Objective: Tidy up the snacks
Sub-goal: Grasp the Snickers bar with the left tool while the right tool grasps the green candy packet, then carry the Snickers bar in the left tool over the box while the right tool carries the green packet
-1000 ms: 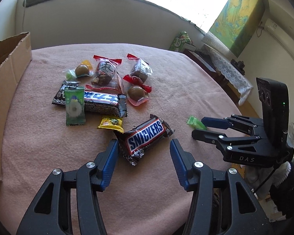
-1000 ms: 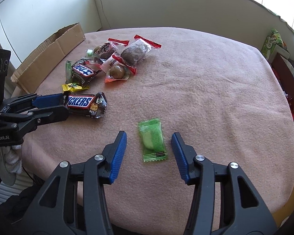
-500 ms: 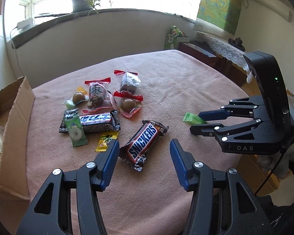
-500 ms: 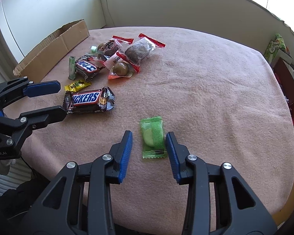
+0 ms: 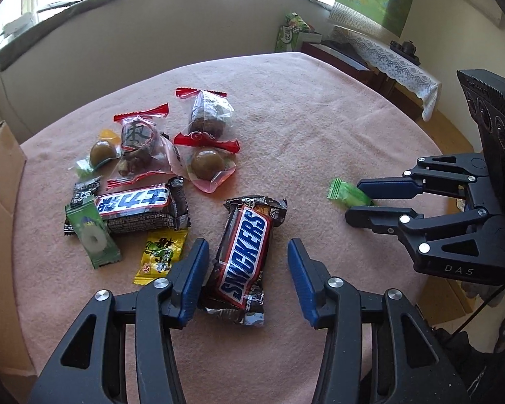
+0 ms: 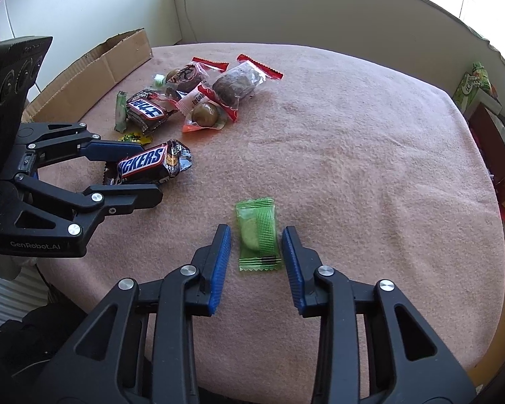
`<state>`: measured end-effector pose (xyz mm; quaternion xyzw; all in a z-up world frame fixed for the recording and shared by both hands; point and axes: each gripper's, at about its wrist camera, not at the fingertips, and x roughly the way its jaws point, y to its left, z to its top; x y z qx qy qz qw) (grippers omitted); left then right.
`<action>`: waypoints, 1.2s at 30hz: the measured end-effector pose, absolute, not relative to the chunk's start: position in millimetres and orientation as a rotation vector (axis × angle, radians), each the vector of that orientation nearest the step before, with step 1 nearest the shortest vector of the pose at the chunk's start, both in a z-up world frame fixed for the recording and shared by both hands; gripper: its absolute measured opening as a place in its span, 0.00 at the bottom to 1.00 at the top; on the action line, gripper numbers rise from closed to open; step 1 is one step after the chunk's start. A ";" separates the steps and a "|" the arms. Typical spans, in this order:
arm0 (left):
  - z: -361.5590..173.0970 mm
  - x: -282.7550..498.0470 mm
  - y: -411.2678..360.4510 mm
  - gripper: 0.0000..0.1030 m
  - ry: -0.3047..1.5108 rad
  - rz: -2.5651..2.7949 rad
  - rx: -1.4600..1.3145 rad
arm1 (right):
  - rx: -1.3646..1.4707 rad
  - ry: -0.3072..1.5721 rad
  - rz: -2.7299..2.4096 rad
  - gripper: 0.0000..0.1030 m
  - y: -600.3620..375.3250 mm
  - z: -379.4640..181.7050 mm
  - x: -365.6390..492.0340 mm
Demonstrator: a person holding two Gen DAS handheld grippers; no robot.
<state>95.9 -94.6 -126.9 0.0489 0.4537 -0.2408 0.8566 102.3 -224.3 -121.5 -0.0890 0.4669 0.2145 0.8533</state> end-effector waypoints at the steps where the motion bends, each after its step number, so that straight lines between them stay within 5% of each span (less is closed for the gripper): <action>1: -127.4 95.6 -93.4 0.34 0.952 -0.499 0.091 | -0.186 0.980 0.450 0.24 -224.5 -121.5 102.6; 4: -127.8 93.7 -87.4 0.27 0.947 -0.485 0.053 | -0.179 0.978 0.448 0.24 -225.4 -121.2 102.4; 36: -64.5 61.7 2.9 0.26 0.719 -0.306 -0.161 | -0.144 0.816 0.566 0.23 -159.0 -50.3 99.6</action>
